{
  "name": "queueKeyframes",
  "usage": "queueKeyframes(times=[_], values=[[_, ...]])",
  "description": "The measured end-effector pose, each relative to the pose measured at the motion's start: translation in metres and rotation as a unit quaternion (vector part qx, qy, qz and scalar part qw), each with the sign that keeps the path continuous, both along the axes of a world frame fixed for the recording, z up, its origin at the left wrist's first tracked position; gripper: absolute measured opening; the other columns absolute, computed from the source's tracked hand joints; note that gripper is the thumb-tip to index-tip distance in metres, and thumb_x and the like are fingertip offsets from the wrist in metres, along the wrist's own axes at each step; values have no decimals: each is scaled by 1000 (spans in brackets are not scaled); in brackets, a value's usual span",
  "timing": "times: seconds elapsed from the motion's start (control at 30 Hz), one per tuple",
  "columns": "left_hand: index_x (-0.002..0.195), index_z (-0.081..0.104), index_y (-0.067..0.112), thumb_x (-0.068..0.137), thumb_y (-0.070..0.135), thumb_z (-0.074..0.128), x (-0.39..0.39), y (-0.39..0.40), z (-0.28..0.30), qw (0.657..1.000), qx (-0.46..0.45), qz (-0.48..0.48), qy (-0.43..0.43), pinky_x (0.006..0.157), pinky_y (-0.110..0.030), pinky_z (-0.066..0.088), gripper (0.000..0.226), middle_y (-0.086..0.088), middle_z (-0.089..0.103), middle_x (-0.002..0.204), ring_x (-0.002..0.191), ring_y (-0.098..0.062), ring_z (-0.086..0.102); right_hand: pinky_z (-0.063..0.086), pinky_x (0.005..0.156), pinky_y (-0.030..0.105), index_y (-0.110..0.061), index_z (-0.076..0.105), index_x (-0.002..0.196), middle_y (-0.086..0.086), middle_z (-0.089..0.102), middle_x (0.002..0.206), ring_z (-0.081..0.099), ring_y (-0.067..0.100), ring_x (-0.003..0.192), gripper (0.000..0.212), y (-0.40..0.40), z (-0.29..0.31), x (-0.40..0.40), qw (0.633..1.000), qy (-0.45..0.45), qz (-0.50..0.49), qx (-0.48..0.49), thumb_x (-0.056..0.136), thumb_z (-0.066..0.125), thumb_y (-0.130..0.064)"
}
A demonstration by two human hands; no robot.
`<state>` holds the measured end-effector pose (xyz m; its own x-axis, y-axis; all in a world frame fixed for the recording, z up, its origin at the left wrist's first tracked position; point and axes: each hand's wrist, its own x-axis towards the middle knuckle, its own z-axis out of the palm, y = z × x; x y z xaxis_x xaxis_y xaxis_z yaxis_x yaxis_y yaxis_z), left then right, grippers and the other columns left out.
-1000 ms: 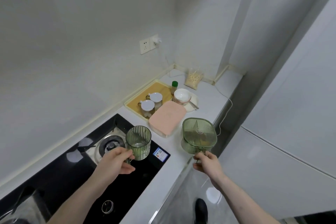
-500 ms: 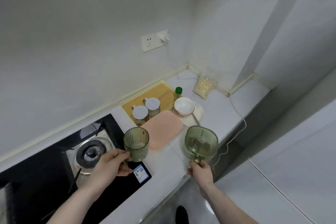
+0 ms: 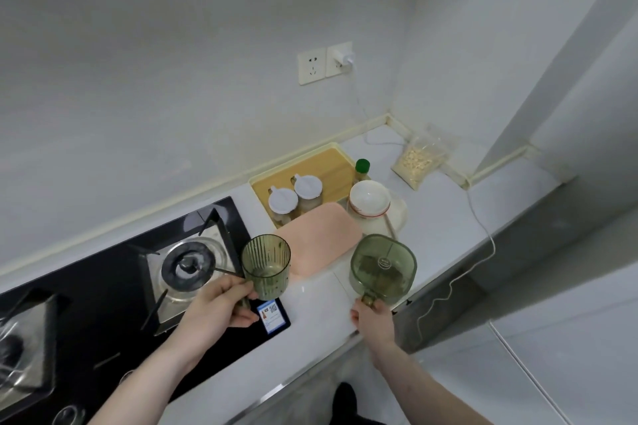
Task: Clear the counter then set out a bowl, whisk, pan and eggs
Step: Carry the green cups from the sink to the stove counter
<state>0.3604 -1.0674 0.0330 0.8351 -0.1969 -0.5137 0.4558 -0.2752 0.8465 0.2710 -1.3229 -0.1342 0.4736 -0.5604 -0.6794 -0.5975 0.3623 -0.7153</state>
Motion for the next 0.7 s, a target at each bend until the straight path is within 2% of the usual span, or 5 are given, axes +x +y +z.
queueKeyframes(times=[0.2,0.3,0.4,0.57,0.7], values=[[93,65,-2,101,15,59,-9,22,5,1000,2,2,-4,62,-30,58,20,-9,72,83,66,-26,71,49,64,36,-7,58,78,7,60,67,55,23,66,20,8,14,9,998,-21,-14,58,93,55,7],[94,65,-2,101,17,59,-15,35,7,1000,4,2,-3,63,-32,58,22,-9,74,88,68,-28,72,57,74,39,-2,57,86,13,61,78,60,26,72,14,11,14,12,997,-21,-13,69,95,53,8],[96,64,-6,102,18,60,-19,45,8,1000,7,-3,-7,61,-30,58,26,-10,73,88,69,-28,72,54,66,35,-1,53,88,15,59,77,58,26,68,12,12,17,12,998,-14,15,57,95,51,8],[97,65,-5,102,16,59,-29,54,12,1000,-12,-3,-9,59,-28,58,22,-6,74,88,67,-27,71,54,65,37,-3,55,100,13,59,82,58,26,68,8,12,21,2,997,3,73,19,96,54,4],[98,67,-1,102,17,59,-34,60,13,1000,-21,-6,-11,60,-28,58,20,-5,74,88,69,-27,72,52,59,34,-9,50,126,10,57,102,56,24,68,40,15,27,-15,996,17,92,6,90,64,1]])
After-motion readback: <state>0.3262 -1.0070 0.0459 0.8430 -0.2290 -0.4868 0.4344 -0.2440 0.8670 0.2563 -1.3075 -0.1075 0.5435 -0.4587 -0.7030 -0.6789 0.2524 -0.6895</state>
